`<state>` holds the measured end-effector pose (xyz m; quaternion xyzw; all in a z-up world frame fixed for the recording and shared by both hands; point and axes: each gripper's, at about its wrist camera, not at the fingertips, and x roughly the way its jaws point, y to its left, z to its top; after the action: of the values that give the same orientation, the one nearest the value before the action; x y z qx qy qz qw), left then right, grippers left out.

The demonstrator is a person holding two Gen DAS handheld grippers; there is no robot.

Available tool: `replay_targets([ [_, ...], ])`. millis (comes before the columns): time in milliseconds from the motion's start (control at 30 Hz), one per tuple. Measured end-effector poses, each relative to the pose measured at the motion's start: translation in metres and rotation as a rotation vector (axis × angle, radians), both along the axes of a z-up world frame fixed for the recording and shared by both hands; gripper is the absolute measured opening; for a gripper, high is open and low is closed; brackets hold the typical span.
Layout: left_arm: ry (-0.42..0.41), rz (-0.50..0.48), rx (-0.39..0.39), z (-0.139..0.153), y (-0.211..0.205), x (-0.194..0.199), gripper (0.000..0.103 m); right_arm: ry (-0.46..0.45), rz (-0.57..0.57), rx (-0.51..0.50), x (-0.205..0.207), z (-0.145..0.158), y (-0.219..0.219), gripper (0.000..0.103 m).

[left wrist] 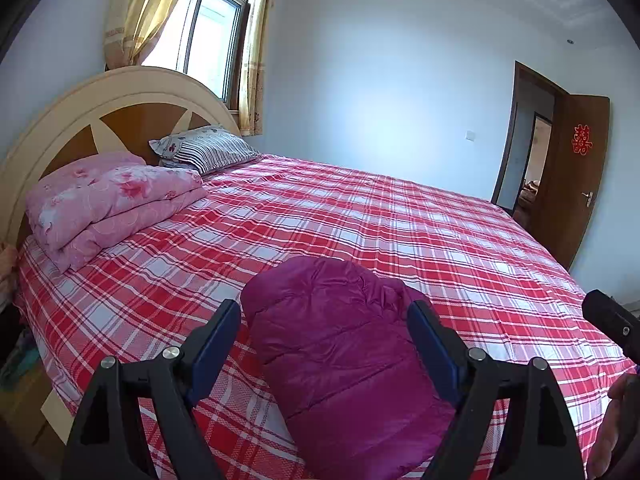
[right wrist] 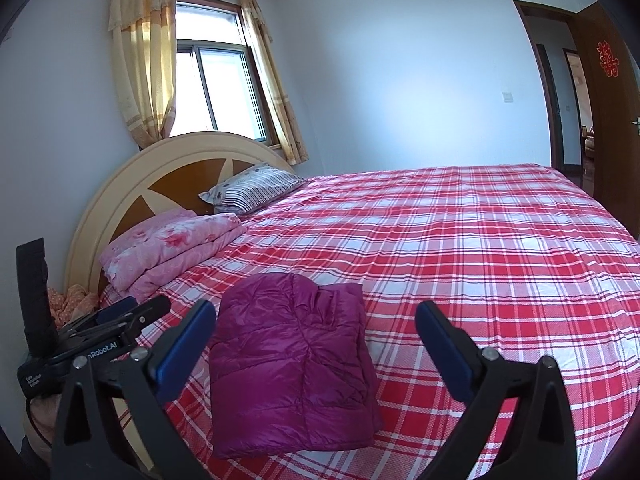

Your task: Fold large clothes

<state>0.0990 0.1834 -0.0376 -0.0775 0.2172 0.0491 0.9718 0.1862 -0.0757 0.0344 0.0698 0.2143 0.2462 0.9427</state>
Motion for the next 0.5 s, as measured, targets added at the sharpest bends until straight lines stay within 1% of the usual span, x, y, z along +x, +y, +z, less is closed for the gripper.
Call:
replay_targets([
  [500, 0.011, 0.014, 0.008, -0.0016, 0.0010, 0.0017, 0.089, 0.001, 0.010, 0.003, -0.0039, -0.0006, 0.0053, 0.102],
])
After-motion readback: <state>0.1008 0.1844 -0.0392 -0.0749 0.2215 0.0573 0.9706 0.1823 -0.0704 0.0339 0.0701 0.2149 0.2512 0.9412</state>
